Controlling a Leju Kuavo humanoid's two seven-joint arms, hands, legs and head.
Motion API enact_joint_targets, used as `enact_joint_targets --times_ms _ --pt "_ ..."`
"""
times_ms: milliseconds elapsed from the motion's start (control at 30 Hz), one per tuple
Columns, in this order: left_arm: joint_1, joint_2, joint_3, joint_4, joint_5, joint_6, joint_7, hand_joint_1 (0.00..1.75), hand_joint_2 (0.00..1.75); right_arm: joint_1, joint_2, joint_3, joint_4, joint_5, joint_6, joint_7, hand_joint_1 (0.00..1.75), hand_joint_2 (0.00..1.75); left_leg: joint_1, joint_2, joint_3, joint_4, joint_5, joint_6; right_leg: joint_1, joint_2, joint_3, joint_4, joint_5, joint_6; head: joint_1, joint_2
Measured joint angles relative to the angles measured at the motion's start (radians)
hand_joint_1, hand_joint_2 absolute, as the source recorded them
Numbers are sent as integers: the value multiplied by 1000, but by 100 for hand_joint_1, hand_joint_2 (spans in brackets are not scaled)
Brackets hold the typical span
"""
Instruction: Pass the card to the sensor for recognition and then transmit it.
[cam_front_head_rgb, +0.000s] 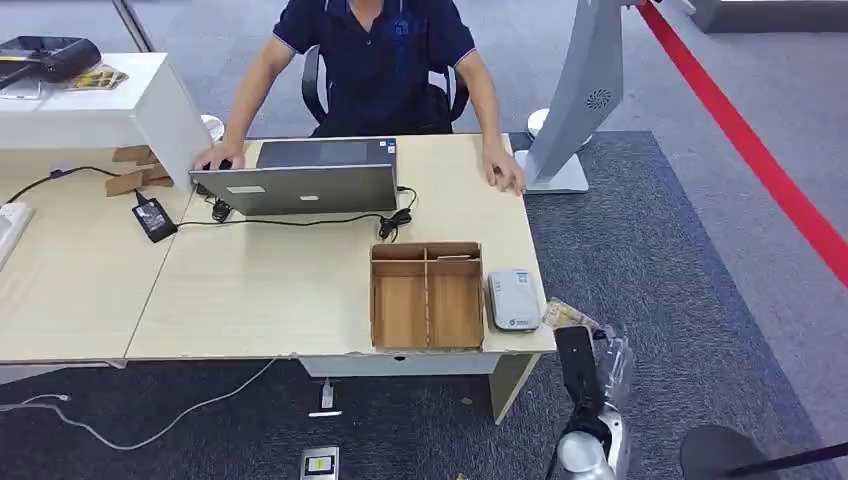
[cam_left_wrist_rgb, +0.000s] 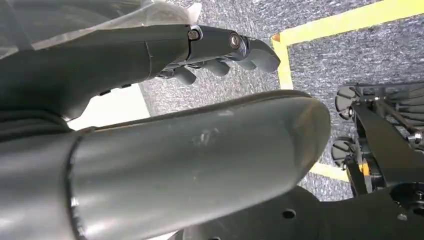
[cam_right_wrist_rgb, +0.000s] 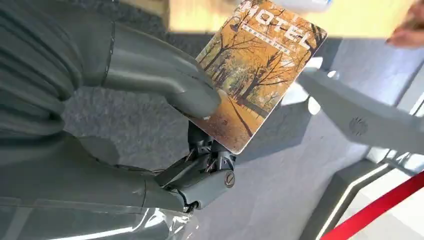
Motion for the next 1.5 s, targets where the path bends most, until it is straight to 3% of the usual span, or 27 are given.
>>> enact_joint_targets --times_ms 233,567,1500 --pt "0 0 0 0 6 2 0 0 0 17 -6 -57 -9 69 0 14 175 175 0 0 0 0 0 0 0 0 0 0 0 0 0 0" --pt "-1 0 0 0 13 5 0 0 0 19 19 -53 -9 112 1 11 175 175 0 0 0 0 0 0 0 0 1 0 0 0 0 0" --pt "-1 -1 0 0 19 6 0 0 0 15 60 116 -9 87 2 20 175 175 0 0 0 0 0 0 0 0 1 0 0 0 0 0"
